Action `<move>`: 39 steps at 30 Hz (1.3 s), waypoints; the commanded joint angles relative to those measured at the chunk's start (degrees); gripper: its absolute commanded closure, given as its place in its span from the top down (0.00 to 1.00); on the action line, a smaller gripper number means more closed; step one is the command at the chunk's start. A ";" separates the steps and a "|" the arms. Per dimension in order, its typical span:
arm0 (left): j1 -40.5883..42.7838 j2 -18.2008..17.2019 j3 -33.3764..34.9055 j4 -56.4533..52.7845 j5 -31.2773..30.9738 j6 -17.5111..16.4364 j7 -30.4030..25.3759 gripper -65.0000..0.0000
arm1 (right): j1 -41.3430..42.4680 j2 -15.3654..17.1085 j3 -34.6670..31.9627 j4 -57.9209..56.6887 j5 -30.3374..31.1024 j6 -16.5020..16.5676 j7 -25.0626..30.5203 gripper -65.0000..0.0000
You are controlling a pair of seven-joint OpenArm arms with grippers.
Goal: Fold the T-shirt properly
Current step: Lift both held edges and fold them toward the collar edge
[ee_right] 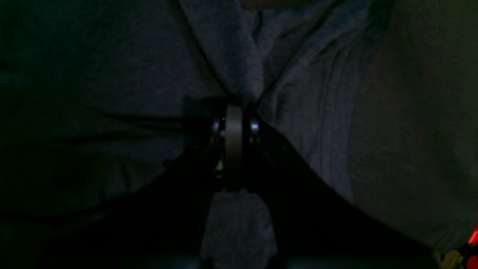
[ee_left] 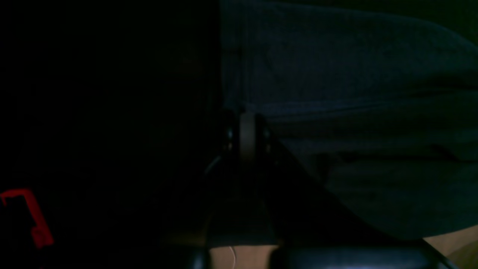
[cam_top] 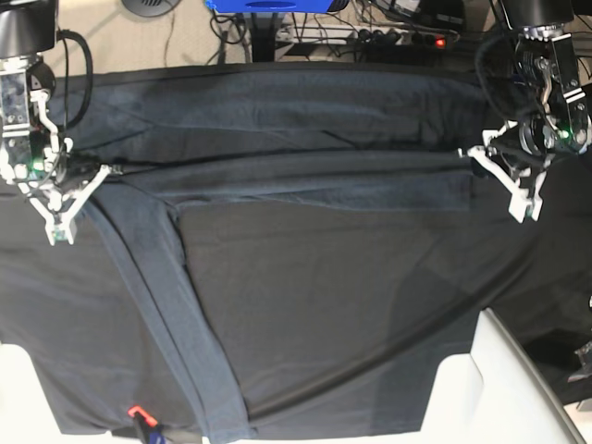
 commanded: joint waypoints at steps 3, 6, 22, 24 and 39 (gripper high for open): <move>0.25 -0.28 -0.34 0.86 -0.45 0.05 -0.75 0.00 | 0.18 -0.13 0.56 1.01 -0.38 -0.23 0.71 0.00; 0.16 -0.19 -0.34 0.77 -0.45 0.05 -0.84 0.00 | 0.18 -0.13 0.56 0.65 -0.38 -0.32 0.71 0.00; -0.89 -0.28 -0.34 0.42 -0.36 0.05 -0.84 0.00 | -0.70 -0.31 0.65 0.57 -0.38 -0.41 0.71 0.00; -0.89 -0.28 0.80 0.42 -0.36 0.14 -0.93 0.00 | -0.79 -0.31 0.65 0.57 -0.38 -0.41 0.71 0.00; -1.86 1.74 4.67 -2.22 8.96 0.32 -5.23 0.00 | -0.79 -1.89 2.76 0.48 -0.47 -0.49 0.62 0.28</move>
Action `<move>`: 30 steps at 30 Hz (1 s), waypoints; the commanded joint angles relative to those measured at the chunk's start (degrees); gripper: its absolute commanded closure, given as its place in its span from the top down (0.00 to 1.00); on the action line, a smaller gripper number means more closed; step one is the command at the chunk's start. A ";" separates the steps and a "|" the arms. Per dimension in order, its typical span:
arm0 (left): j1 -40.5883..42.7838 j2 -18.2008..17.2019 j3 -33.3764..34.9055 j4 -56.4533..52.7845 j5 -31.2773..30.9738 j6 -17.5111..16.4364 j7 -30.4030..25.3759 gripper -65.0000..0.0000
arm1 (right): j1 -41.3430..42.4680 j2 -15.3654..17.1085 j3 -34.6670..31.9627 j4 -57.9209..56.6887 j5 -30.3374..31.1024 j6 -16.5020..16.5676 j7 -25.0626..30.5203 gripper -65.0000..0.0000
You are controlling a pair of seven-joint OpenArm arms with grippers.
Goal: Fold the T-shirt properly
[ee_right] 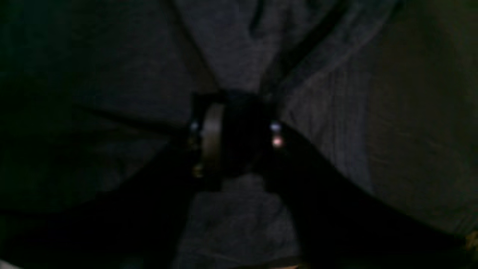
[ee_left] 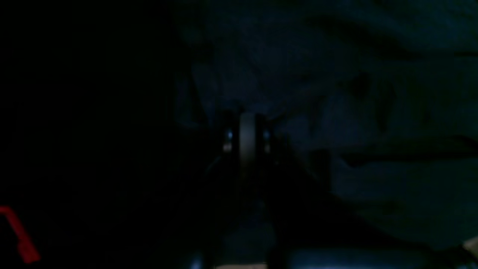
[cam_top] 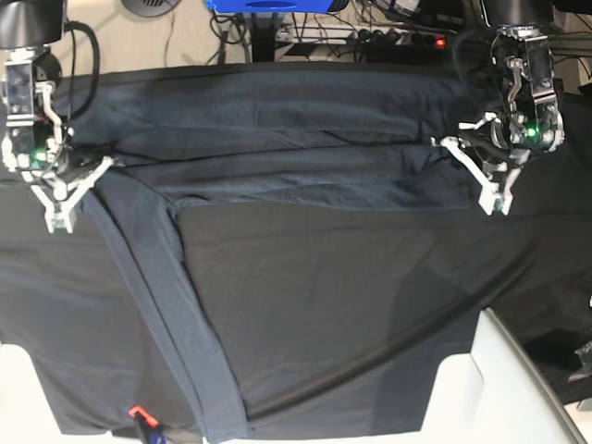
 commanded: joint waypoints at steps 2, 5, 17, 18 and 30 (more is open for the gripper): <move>-0.61 -0.80 -0.38 1.58 -0.29 0.12 -0.49 0.00 | 0.59 0.47 0.25 0.76 0.19 0.10 0.69 0.38; -0.52 -0.80 -0.55 4.49 -0.29 0.12 -0.32 0.09 | 0.50 0.21 2.71 1.20 0.19 0.10 0.69 0.45; -0.26 -0.71 -4.77 11.78 -0.64 0.12 -0.05 0.67 | -1.79 -1.90 15.19 10.26 0.10 0.10 0.86 0.46; -0.44 -0.71 -4.69 11.43 -0.64 0.12 -0.05 0.66 | -1.79 -2.43 16.07 10.96 0.19 0.10 1.04 0.46; -6.77 4.65 -4.51 -1.76 4.29 0.12 -4.01 0.00 | 5.86 -3.22 11.76 2.26 0.19 0.62 4.29 0.00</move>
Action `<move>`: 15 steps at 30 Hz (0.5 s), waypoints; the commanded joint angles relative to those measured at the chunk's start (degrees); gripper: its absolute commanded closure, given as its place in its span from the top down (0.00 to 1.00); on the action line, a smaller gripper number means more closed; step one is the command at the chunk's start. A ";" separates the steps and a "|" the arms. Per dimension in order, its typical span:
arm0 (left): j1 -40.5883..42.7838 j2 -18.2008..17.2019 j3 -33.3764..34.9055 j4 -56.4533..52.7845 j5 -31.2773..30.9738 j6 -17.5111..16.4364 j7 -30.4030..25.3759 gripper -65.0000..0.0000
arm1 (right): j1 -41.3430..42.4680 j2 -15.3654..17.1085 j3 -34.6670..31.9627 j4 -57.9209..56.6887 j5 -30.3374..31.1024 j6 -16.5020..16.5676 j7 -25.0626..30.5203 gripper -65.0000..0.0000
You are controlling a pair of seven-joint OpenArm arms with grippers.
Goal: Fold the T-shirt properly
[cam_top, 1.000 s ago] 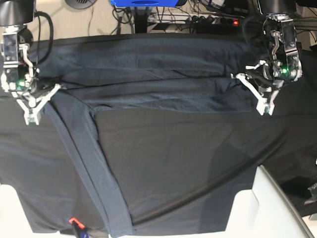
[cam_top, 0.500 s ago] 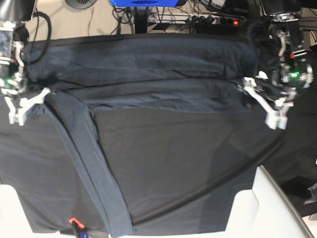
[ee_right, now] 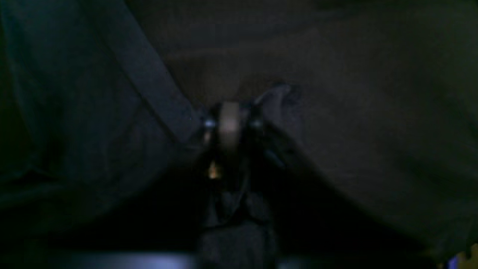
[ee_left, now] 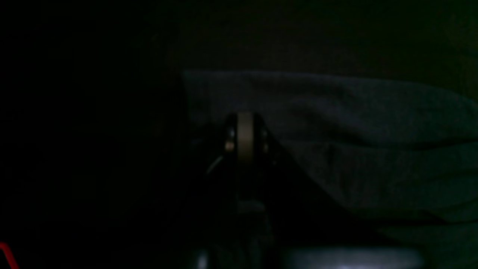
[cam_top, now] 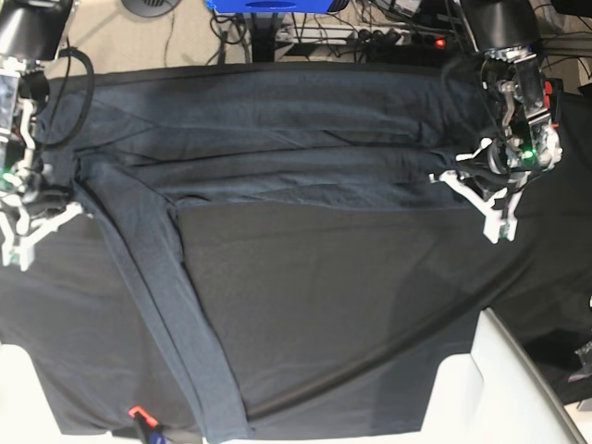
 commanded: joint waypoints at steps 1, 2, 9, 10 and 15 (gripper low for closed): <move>-0.69 -0.50 -0.20 0.71 -0.30 0.16 -0.93 0.00 | 1.82 0.84 0.20 -0.64 -0.03 0.16 1.03 0.01; -1.04 -0.50 -0.20 0.71 -0.30 0.16 -1.54 0.00 | 2.70 0.84 0.47 -2.57 0.06 0.16 1.21 0.03; -1.48 -0.50 -0.47 -2.54 -0.04 0.16 -1.98 0.00 | 4.55 2.08 0.47 -11.27 -0.03 0.16 6.13 0.00; -1.48 -0.50 -0.38 -2.98 -0.04 0.16 -2.07 0.00 | 4.55 2.51 0.47 -11.98 -0.03 0.16 6.57 0.00; -1.48 -0.59 -0.29 -6.23 1.28 0.16 -4.88 0.00 | 4.37 4.27 0.47 -16.37 -0.03 0.16 9.83 0.00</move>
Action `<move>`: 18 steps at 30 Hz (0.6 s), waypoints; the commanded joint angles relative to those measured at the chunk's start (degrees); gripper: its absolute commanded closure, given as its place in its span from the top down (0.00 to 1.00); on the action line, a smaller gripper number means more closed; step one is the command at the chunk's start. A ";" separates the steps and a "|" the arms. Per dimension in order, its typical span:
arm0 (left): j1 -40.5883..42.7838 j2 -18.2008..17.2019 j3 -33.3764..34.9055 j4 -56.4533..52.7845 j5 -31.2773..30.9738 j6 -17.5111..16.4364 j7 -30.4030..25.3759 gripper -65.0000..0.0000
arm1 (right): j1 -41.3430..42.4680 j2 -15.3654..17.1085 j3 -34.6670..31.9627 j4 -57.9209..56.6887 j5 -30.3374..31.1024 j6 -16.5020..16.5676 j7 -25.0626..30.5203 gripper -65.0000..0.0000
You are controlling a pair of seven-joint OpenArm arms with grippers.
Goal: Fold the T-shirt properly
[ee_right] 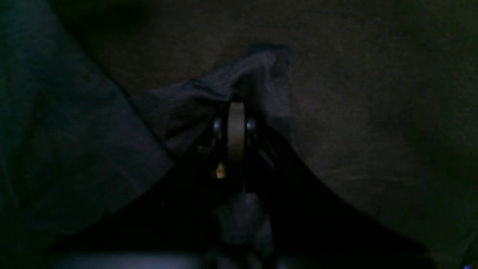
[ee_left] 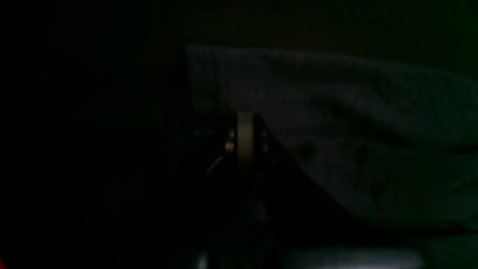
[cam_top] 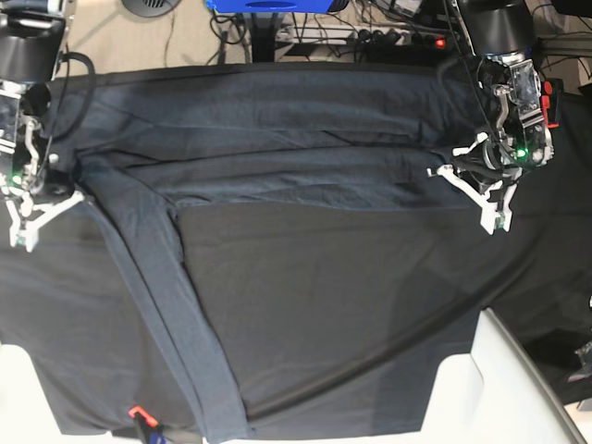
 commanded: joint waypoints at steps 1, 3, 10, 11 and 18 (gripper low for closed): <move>-0.56 -0.70 -0.12 0.12 1.26 0.01 -0.77 0.00 | 0.83 1.35 0.27 0.06 -0.31 -0.32 1.39 0.00; -0.65 -0.44 -0.12 -0.84 3.81 0.01 -0.86 0.00 | 0.83 1.61 0.18 -0.82 -0.31 -0.32 2.97 0.00; -0.65 -0.61 -0.12 -0.84 5.04 0.01 -0.86 0.00 | 2.24 1.78 0.27 -4.60 -0.31 -0.32 4.56 0.00; -0.65 -0.61 -0.12 -0.84 5.04 0.01 -0.86 0.00 | 2.41 1.78 0.27 -5.22 -0.31 -0.58 4.64 0.00; -0.48 -0.61 -0.56 -0.49 4.78 0.01 -0.86 0.00 | 3.20 1.87 0.36 -5.22 -0.31 -0.84 4.64 0.00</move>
